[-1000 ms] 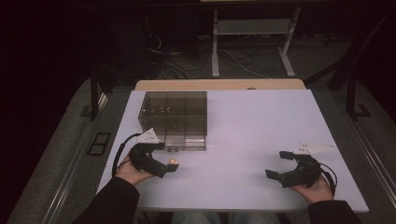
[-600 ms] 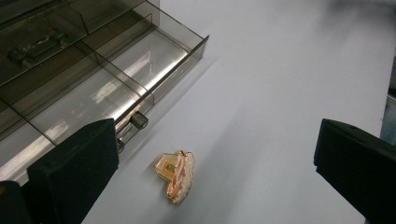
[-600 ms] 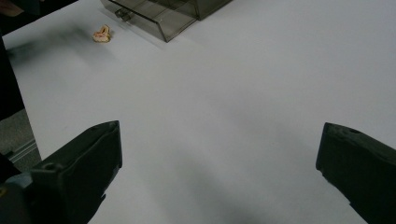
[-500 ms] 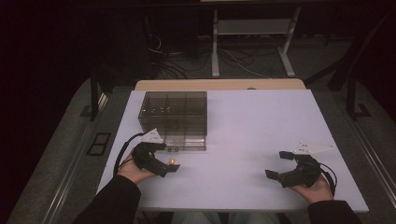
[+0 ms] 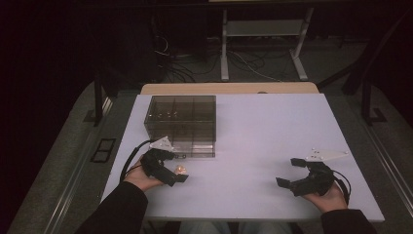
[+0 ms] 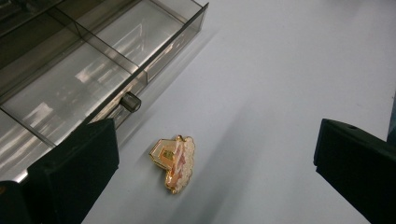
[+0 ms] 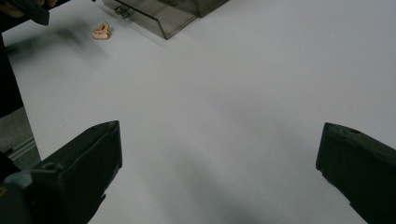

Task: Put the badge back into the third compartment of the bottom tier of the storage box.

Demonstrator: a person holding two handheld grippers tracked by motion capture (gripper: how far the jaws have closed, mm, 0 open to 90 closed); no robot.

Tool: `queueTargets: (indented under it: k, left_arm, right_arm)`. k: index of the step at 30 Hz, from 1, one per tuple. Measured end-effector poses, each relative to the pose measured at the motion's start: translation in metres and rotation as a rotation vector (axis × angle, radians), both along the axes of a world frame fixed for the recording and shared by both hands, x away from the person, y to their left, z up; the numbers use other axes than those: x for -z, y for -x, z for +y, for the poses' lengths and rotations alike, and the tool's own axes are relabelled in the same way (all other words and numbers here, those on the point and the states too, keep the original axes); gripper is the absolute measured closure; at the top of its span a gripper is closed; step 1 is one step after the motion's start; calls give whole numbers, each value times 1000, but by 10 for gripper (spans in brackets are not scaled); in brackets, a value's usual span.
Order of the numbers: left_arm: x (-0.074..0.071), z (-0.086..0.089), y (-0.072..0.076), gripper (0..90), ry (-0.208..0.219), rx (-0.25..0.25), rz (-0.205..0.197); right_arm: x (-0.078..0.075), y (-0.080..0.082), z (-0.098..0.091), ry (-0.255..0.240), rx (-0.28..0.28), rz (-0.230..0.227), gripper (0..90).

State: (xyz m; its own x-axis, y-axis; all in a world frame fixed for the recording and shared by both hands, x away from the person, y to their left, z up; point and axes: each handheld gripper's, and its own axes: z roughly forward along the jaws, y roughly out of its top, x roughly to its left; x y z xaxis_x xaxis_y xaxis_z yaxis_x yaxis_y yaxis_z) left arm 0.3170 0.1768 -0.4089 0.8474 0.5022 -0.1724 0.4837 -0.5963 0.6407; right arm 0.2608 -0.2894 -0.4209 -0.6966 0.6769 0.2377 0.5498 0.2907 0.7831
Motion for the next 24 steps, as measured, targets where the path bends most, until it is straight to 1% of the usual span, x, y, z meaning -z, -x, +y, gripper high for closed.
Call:
queueTargets:
  k: [4,12,14,16,17,18,19,20,22,23,24]
  left_arm:
    - [3,-1,-2,0,-11,8,10]
    - [10,-4,-5,0,-48,28,47]
    - [11,-5,-6,3,-57,42,60]
    - [12,-5,-6,70,-60,46,62]
    - [12,-5,-6,72,-65,52,66]
    - [13,-5,-7,91,-62,48,72]
    - [13,-4,-8,110,-65,57,73]
    - [14,-4,-8,110,-56,51,76]
    - [14,-3,-10,129,-63,53,74]
    - [14,-2,-11,132,-57,46,79]
    - [15,-1,-12,135,-57,51,77]
  right_arm:
    - [0,0,0,0,0,-1,0]
    - [0,0,0,1,-1,2,0]
    - [0,0,0,1,-1,2,0]
    - [1,0,1,2,-2,0,0]
    - [1,0,1,4,-4,1,0]
    - [1,0,1,4,-4,2,0]
    - [1,0,1,5,-6,0,0]
    - [1,0,1,5,-6,0,0]
    - [1,0,1,6,-6,3,0]
    - [1,0,1,7,-5,4,0]
    - [1,0,1,8,-5,4,0]
